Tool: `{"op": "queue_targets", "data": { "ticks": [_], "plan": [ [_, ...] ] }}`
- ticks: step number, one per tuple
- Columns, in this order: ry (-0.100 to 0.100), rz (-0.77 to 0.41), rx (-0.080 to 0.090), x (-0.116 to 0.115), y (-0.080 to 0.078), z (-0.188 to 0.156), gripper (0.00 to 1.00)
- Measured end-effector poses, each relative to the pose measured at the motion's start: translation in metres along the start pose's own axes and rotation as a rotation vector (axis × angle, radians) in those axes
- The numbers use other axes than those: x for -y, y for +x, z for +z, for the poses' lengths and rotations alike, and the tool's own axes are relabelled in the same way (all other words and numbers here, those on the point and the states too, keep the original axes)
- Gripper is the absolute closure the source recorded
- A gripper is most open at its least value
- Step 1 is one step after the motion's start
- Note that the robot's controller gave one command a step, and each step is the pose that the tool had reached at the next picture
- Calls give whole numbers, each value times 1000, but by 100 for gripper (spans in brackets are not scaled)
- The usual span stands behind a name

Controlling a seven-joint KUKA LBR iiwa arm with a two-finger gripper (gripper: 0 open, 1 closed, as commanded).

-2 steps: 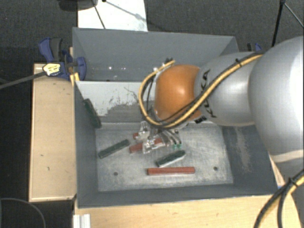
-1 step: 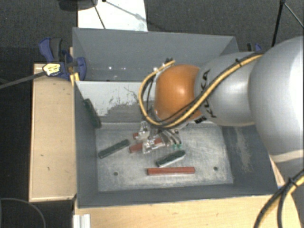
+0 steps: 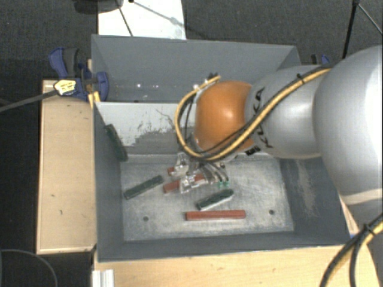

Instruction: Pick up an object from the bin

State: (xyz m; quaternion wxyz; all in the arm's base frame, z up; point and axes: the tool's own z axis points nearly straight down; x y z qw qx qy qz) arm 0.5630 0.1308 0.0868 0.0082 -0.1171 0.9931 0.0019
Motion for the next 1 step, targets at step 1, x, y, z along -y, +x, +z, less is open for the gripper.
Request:
{"op": "queue_targets", "data": {
  "ticks": [1],
  "plan": [
    [1,1,-15,0,3,-6,100]
  ]
}}
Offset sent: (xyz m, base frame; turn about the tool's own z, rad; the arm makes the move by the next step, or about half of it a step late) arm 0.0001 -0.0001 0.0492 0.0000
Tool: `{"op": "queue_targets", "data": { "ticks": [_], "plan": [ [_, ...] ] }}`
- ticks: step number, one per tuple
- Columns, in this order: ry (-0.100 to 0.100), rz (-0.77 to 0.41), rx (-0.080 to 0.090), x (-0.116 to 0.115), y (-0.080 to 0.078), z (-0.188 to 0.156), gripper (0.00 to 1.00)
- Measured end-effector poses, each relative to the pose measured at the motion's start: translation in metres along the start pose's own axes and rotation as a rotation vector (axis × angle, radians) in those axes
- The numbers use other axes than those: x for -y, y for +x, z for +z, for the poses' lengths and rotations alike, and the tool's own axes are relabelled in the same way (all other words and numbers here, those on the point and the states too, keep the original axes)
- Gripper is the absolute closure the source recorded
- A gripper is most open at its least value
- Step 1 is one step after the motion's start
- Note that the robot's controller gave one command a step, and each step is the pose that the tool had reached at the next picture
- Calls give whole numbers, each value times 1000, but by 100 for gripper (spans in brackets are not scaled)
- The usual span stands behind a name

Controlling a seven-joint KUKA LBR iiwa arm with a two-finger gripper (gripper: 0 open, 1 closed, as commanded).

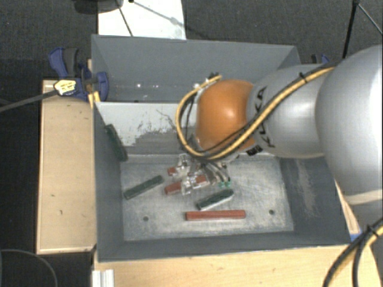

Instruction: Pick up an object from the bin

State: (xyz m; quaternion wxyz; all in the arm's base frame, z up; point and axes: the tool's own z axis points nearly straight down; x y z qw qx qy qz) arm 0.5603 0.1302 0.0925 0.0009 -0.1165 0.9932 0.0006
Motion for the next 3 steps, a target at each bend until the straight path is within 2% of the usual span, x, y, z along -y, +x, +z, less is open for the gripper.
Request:
{"op": "queue_targets", "data": {
  "ticks": [2,3],
  "plan": [
    [0,4,-7,0,1,-38,100],
    [1,6,1,0,-1,-57,100]
  ]
}}
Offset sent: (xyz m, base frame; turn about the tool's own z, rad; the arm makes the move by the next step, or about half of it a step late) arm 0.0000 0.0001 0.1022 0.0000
